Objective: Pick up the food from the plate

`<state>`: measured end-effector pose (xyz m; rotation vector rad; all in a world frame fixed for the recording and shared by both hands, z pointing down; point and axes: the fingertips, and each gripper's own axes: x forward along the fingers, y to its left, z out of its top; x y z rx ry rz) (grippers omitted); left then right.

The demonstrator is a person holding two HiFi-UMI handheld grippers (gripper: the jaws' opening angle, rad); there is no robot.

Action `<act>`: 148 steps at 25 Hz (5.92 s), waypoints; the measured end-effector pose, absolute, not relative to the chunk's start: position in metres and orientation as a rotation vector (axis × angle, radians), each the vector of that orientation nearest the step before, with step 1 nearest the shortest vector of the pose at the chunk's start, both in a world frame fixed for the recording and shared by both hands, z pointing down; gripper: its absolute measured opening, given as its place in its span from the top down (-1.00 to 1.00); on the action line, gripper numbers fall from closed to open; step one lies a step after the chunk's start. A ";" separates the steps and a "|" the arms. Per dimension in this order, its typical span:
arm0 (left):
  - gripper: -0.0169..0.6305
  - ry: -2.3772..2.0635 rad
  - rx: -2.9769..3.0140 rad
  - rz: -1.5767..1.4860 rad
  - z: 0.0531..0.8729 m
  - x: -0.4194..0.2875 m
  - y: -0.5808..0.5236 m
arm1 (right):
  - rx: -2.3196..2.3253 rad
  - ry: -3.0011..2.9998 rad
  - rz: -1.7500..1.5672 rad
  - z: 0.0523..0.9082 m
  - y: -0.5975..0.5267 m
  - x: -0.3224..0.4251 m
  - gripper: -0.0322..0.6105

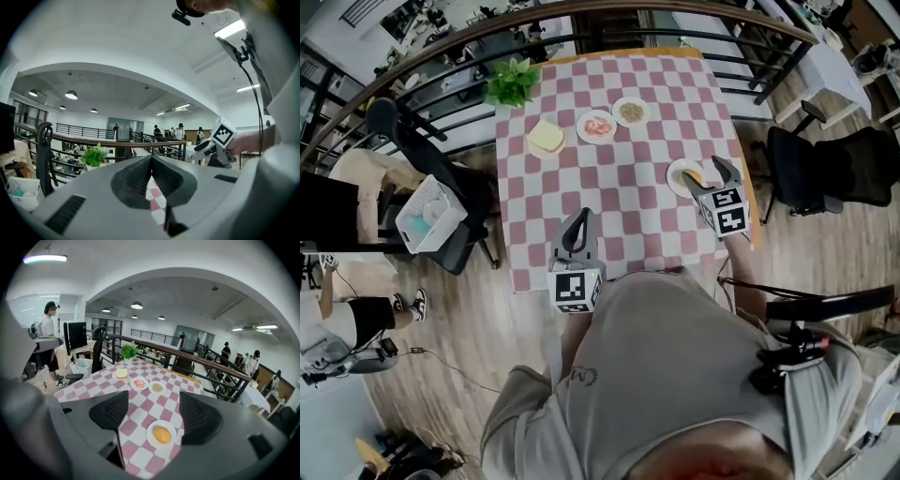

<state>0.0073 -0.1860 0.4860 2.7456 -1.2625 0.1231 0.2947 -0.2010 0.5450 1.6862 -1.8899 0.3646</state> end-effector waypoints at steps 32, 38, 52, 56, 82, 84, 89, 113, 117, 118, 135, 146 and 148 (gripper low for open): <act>0.92 -1.551 2.598 0.214 0.485 -0.053 -0.169 | 0.599 -1.644 0.195 0.829 -0.221 0.355 -0.12; 0.92 -1.568 2.588 0.238 0.487 -0.054 -0.162 | 0.576 -1.576 0.257 0.867 -0.221 0.373 -0.12; 0.92 -1.633 2.555 0.240 0.492 -0.057 -0.155 | 0.620 -1.402 0.534 0.893 -0.234 0.398 -0.13; 0.92 -1.647 2.526 0.243 0.497 -0.060 -0.154 | 0.706 -1.466 0.652 0.899 -0.230 0.405 -0.13; 0.92 -1.525 2.616 0.315 0.505 -0.015 -0.165 | 0.805 -1.556 0.744 0.901 -0.229 0.407 -0.14; 0.92 -1.521 2.626 0.313 0.503 -0.013 -0.165 | 0.805 -1.550 0.745 0.901 -0.228 0.408 -0.14; 0.92 -1.513 2.639 0.308 0.502 -0.013 -0.166 | 0.801 -1.543 0.741 0.902 -0.229 0.407 -0.14; 0.92 -1.546 2.591 0.250 0.505 -0.047 -0.174 | 0.608 -1.494 0.697 0.886 -0.207 0.390 -0.14; 0.92 -1.514 2.616 0.228 0.505 -0.043 -0.183 | 0.549 -1.493 0.661 0.871 -0.208 0.387 -0.14; 0.92 -1.501 2.625 0.227 0.506 -0.042 -0.185 | 0.543 -1.494 0.651 0.866 -0.209 0.386 -0.14; 0.92 -1.244 2.799 0.210 0.506 0.000 -0.188 | 0.508 -1.516 0.452 0.747 -0.252 0.392 -0.14; 0.92 -1.318 2.741 0.225 0.512 -0.019 -0.175 | 0.483 -1.526 0.482 0.752 -0.243 0.383 -0.14; 0.92 -1.340 2.719 0.230 0.517 -0.027 -0.173 | 0.470 -1.524 0.480 0.752 -0.244 0.378 -0.14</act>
